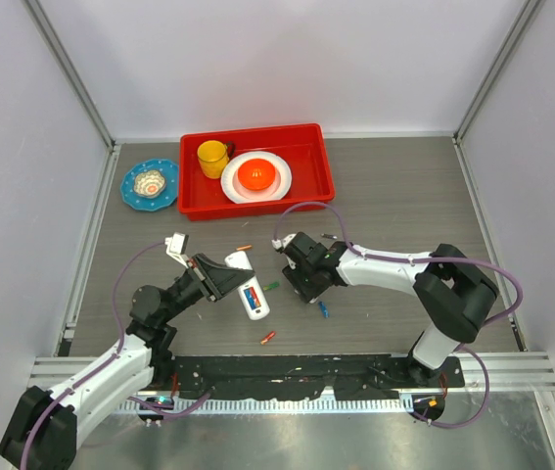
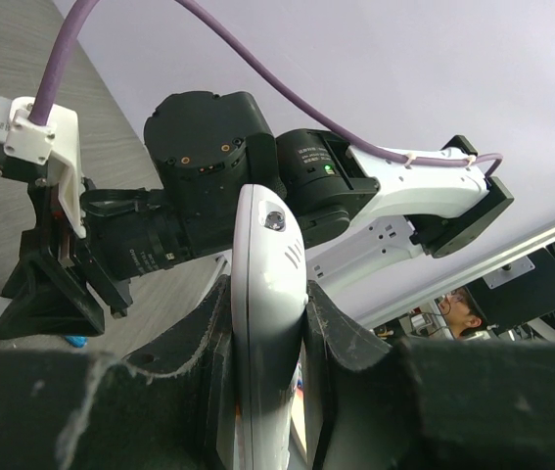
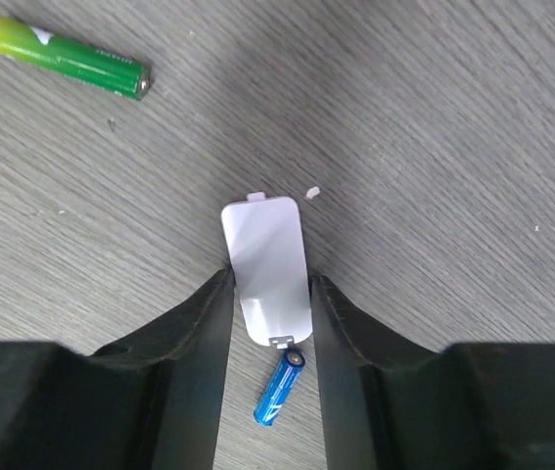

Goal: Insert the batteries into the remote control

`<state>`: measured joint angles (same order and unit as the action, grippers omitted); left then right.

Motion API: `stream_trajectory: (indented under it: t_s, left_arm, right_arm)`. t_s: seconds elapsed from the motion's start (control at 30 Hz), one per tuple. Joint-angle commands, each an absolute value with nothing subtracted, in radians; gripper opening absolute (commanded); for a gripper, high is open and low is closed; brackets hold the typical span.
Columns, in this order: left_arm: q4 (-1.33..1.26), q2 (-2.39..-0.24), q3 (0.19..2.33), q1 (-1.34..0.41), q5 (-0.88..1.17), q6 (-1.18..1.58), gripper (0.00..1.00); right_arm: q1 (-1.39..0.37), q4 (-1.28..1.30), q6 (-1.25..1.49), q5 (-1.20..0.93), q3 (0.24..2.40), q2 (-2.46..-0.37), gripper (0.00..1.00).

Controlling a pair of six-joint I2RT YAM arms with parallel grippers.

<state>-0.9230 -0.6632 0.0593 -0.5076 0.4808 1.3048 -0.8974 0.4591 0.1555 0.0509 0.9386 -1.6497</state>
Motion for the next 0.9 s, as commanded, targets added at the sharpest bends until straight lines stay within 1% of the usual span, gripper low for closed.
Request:
stream_trajectory:
  t_s: [0.0,0.03,0.17,0.27,0.3,0.33,0.4,0.43,0.53,0.67,0.87]
  left_arm:
    - [-0.973,-0.653,0.057,-0.503,0.489,1.308,0.00]
    - [-0.971,-0.650,0.057,-0.503,0.489,1.307,0.00]
    - [-0.965,-0.649,0.057,-0.502,0.488,1.305,0.00]
    - [-0.963,-0.652,0.054,-0.503,0.483,1.307,0.00]
    - [-0.963,-0.653,0.054,-0.503,0.482,1.307,0.00]
    - [-0.963,-0.655,0.054,-0.502,0.483,1.308,0.00]
    - [-0.963,-0.652,0.054,-0.502,0.483,1.308,0.00]
    - [-0.960,-0.652,0.055,-0.502,0.485,1.308,0.00]
    - [-0.953,-0.647,0.057,-0.503,0.482,1.307,0.00]
    - [-0.957,-0.657,0.057,-0.502,0.483,1.304,0.00]
    - [-0.963,-0.667,0.058,-0.503,0.486,1.308,0.00]
  right_arm:
    - [-0.904,0.410,0.241,0.061,0.937,-1.687,0.40]
    - [-0.904,0.408,0.258,0.072,0.939,-1.687,0.40]
    - [-0.902,0.387,0.394,0.130,0.933,-1.690,0.29]
    - [-0.902,0.351,0.472,0.166,0.922,-1.704,0.29]
    - [-0.903,0.348,0.483,0.169,0.925,-1.707,0.31]
    - [-0.904,0.344,0.492,0.173,0.923,-1.709,0.37]
    - [-0.904,0.336,0.500,0.173,0.920,-1.698,0.45]
    - [-0.904,0.336,0.499,0.178,0.920,-1.692,0.51]
    - [-0.904,0.362,0.476,0.183,0.933,-1.681,0.57]
    - [-0.904,0.393,0.427,0.155,0.954,-1.686,0.58]
    - [-0.904,0.462,0.318,0.129,1.006,-1.713,0.52]
